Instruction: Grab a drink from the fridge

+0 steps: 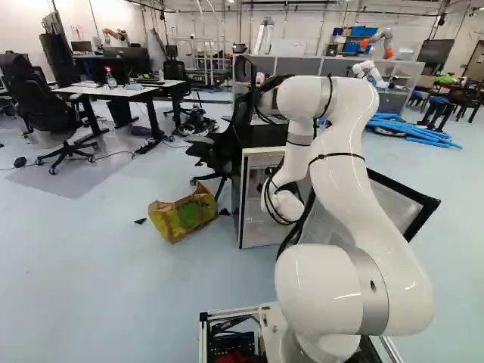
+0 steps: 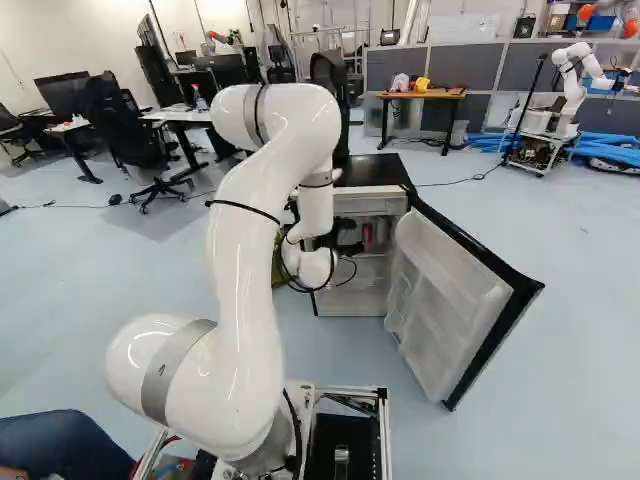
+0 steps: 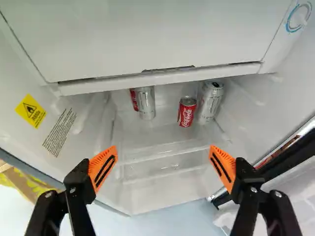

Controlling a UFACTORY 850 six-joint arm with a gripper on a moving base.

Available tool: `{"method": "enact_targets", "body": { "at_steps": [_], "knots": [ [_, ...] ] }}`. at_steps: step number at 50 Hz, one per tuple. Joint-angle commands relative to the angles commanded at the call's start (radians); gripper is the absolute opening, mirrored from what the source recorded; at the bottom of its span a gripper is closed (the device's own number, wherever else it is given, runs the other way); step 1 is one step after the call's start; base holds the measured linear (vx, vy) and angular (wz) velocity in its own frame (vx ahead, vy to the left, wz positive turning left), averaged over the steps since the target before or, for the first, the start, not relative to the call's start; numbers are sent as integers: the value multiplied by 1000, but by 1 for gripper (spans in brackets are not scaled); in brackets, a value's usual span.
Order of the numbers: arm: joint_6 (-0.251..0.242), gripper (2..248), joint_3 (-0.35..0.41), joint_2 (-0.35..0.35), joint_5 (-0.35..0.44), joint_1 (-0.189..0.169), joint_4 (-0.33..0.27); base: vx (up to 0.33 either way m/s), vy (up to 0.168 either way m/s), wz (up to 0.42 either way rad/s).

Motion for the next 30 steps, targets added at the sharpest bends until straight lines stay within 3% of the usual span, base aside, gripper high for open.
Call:
{"method": "enact_targets", "body": {
  "at_steps": [30],
  "knots": [
    [0, 247, -131, -135, 115, -28, 0, 0, 0, 0]
  ]
}}
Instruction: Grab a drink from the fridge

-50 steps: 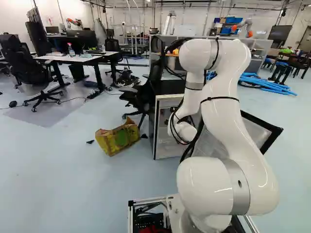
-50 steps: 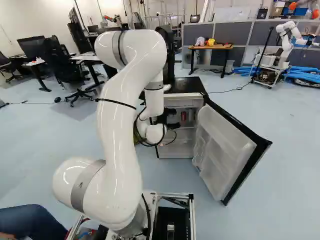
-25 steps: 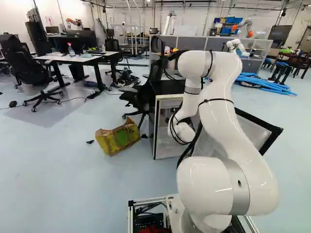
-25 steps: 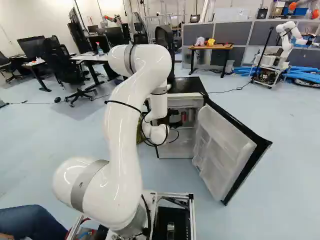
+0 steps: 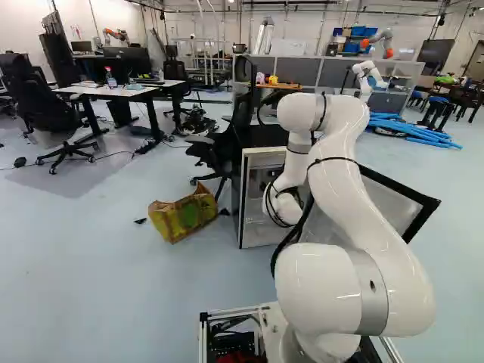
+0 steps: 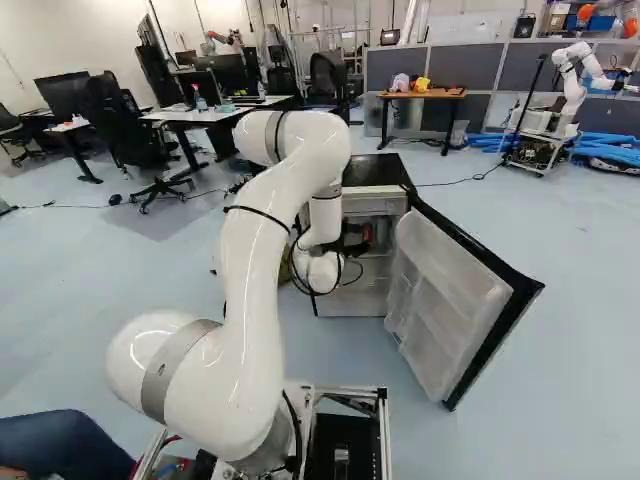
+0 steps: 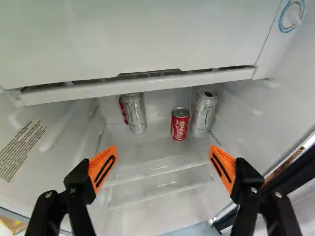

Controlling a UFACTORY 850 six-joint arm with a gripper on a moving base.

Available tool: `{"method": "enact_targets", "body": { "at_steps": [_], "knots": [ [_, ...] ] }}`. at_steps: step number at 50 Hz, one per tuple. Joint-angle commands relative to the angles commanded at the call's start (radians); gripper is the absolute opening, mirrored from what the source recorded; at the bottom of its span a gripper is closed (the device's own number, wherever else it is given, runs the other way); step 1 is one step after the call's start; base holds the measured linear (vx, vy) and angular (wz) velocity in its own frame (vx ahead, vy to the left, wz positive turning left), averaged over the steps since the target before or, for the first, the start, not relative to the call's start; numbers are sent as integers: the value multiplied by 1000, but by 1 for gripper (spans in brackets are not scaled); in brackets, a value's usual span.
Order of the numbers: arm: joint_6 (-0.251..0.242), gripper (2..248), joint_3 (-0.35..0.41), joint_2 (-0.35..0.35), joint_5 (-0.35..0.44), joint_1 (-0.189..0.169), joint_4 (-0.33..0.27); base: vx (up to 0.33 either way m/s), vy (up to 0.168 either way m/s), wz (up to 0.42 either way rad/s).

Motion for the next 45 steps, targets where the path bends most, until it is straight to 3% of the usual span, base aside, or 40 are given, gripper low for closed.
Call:
{"method": "enact_targets", "body": {
  "at_steps": [24, 45],
  "knots": [
    [0, 247, -95, -99, 78, -10, 0, 0, 0, 0],
    [0, 247, -184, -188, 79, -19, 0, 0, 0, 0]
  ]
}}
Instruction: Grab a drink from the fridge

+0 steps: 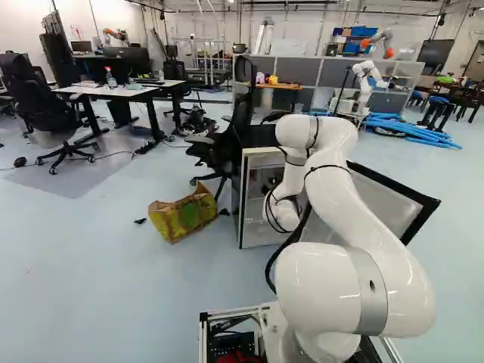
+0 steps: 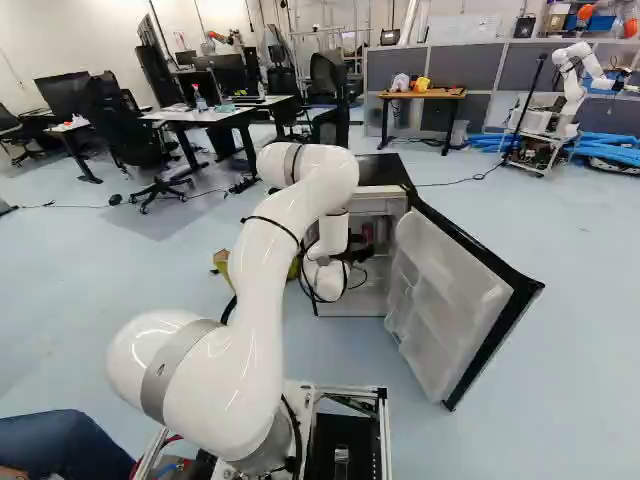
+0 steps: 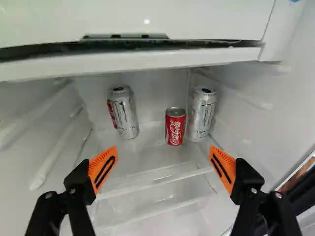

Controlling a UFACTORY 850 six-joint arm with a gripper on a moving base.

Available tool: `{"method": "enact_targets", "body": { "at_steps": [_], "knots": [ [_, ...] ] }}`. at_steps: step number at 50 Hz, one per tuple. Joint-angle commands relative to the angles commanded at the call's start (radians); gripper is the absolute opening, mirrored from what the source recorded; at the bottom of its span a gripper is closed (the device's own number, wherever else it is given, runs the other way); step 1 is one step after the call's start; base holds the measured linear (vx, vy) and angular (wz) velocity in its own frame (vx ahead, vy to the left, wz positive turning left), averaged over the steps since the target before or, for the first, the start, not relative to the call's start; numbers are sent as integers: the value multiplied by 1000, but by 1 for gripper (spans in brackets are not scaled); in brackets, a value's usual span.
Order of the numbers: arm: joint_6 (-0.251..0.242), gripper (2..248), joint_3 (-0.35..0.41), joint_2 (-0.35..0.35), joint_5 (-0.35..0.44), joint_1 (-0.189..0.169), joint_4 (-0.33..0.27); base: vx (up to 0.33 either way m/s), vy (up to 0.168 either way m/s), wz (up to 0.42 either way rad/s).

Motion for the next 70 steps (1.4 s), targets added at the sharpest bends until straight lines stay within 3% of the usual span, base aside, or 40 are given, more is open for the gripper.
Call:
{"method": "enact_targets", "body": {
  "at_steps": [15, 41, 70],
  "knots": [
    [0, 247, -72, -66, 0, -5, 0, 0, 0, 0],
    [0, 247, -140, -101, -18, -11, 0, 0, 0, 0],
    [0, 247, -232, -149, -88, -10, 17, 0, 0, 0]
  ]
}}
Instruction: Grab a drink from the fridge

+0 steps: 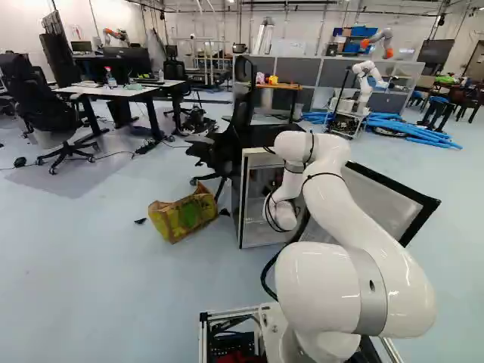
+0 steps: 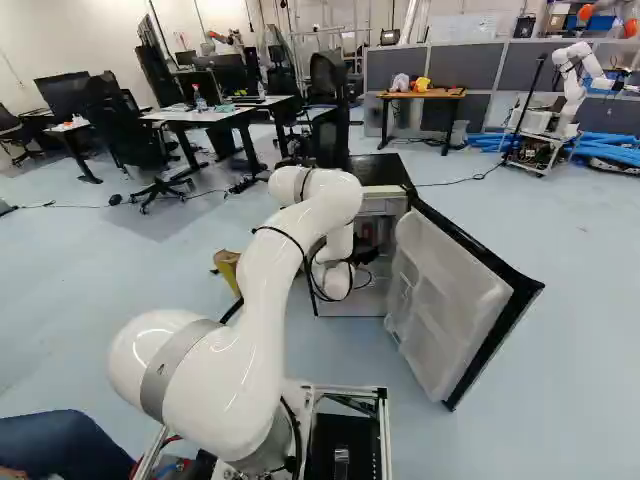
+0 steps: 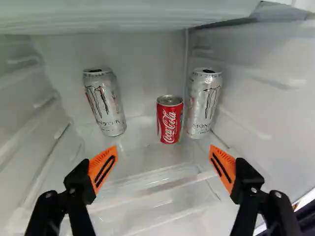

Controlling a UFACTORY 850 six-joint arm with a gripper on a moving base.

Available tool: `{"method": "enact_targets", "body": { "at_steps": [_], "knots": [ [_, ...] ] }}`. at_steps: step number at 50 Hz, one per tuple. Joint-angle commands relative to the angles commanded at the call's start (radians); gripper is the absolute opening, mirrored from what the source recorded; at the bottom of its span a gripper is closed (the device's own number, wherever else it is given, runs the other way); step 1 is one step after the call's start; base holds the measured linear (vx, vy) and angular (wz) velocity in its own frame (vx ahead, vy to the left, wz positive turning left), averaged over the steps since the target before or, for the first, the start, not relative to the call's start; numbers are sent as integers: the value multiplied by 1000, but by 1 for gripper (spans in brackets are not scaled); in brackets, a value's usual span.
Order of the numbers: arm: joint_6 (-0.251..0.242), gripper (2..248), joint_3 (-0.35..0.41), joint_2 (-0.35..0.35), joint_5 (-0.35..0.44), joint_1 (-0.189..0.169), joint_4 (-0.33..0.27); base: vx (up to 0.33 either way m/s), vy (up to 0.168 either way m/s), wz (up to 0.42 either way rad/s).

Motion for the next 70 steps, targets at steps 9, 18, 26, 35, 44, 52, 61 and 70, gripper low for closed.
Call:
{"method": "enact_targets", "body": {
  "at_steps": [9, 18, 26, 35, 44, 52, 61, 70],
  "knots": [
    [0, 247, -36, -19, -22, 1, 8, 0, 0, 0],
    [0, 247, -72, -37, -36, 1, 15, 0, 0, 0],
    [0, 247, -99, -50, -43, 2, 22, 0, 0, 0],
    [0, 247, -112, -43, -49, 4, 30, 0, 0, 0],
    [0, 247, -134, -48, -49, 6, 38, 0, 0, 0],
    [0, 247, -163, -64, -49, 9, 45, 0, 0, 0],
    [0, 247, -197, -83, -55, 11, 53, 0, 0, 0],
    [0, 247, -231, -101, -65, 13, 60, 0, 0, 0]
  ]
}}
